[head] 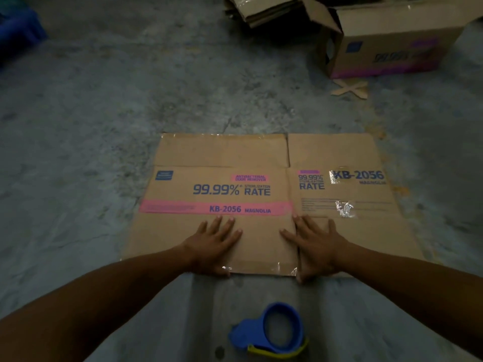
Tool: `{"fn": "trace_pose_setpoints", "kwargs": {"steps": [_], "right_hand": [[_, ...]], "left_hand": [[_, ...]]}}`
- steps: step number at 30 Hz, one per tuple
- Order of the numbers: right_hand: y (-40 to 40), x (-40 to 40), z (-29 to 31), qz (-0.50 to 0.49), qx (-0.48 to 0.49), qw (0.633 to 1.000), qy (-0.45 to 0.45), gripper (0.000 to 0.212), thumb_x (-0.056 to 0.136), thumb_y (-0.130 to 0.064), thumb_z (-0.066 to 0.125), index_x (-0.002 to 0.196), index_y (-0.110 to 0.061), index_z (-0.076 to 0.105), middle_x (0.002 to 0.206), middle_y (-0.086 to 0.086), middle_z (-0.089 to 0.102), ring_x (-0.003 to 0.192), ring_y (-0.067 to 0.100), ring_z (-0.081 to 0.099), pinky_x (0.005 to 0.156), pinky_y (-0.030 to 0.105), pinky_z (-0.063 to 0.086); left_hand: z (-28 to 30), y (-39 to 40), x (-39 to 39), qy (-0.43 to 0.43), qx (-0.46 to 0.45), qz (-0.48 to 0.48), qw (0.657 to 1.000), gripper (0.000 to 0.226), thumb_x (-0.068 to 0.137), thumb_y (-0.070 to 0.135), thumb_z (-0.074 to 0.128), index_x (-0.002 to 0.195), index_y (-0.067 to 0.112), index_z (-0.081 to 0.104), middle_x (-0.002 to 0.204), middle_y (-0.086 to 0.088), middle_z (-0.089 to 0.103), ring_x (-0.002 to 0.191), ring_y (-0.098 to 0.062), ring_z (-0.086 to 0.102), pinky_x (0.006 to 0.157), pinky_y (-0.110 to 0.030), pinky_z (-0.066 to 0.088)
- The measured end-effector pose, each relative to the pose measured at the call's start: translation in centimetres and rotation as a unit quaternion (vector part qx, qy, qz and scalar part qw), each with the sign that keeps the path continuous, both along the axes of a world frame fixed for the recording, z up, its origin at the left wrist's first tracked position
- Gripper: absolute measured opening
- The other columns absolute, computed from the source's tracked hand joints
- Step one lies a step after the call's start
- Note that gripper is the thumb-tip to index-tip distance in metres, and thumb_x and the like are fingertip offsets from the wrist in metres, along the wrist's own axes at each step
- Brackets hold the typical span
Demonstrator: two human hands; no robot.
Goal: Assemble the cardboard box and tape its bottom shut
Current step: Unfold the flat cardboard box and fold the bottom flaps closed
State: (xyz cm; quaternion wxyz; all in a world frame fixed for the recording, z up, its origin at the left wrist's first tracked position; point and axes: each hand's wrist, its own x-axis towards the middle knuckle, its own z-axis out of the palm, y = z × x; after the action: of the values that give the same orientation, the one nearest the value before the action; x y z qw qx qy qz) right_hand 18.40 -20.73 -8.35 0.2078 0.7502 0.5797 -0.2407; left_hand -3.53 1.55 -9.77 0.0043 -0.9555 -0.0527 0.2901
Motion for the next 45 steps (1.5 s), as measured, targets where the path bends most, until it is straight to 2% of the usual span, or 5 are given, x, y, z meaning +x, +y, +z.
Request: {"fn": "trace_pose_setpoints", "kwargs": {"steps": [12,19,25,34,45], "right_hand": [[-1.9,0.9,3.2,0.048,0.03,0.998,0.017,0.083,0.095,-0.044,0.042,0.145,-0.04,-0.024,0.163,0.005,0.006,0.146,0.031,0.017,0.108,0.045,0.037],[-0.3,2.9,10.2,-0.034,0.226,0.973,-0.025,0.04,0.102,-0.038,0.029,0.141,-0.044,0.031,0.146,-0.001,0.049,0.121,0.025,0.056,0.094,0.035,0.045],[1.8,4.3,16.2,-0.11,0.281,0.953,-0.02,0.028,0.102,-0.037,0.034,0.129,-0.031,0.04,0.109,0.004,0.066,0.081,0.021,0.061,0.068,0.033,0.048],[1.0,6.6,20.6,-0.187,0.439,0.878,0.031,0.027,0.1,-0.029,0.04,0.124,-0.019,0.048,0.105,0.011,0.065,0.077,0.018,0.059,0.062,0.026,0.046],[0.7,7.4,28.4,-0.249,0.495,0.831,-0.057,0.069,0.1,-0.028,0.038,0.148,-0.049,-0.006,0.104,0.013,0.064,0.067,0.018,0.059,0.062,0.037,0.053]], "left_hand": [[4.6,0.6,-2.0,-0.101,-0.024,-0.008,0.995,0.096,0.073,0.069,-0.021,0.153,0.028,0.014,0.161,0.001,0.018,0.144,-0.028,0.026,0.112,-0.042,0.031],[7.9,4.0,-1.5,-0.363,0.06,0.082,0.926,0.067,0.09,0.068,0.016,0.11,0.025,0.065,0.105,-0.003,0.073,0.093,-0.026,0.068,0.08,-0.035,0.048],[6.8,5.8,-4.5,-0.347,0.091,0.185,0.915,0.076,0.088,0.073,0.017,0.139,0.025,0.045,0.149,-0.006,0.044,0.138,-0.028,0.039,0.107,-0.047,0.031],[10.8,6.7,-0.9,-0.477,-0.269,0.674,0.496,0.113,0.085,0.025,0.069,0.149,0.026,-0.023,0.16,-0.022,0.004,0.143,-0.042,0.019,0.113,-0.052,0.026],[23.3,8.9,5.6,-0.671,-0.166,0.483,0.538,0.07,0.099,0.014,0.044,0.154,0.034,0.005,0.089,0.009,0.051,0.074,-0.018,0.057,0.068,-0.039,0.054]]}}
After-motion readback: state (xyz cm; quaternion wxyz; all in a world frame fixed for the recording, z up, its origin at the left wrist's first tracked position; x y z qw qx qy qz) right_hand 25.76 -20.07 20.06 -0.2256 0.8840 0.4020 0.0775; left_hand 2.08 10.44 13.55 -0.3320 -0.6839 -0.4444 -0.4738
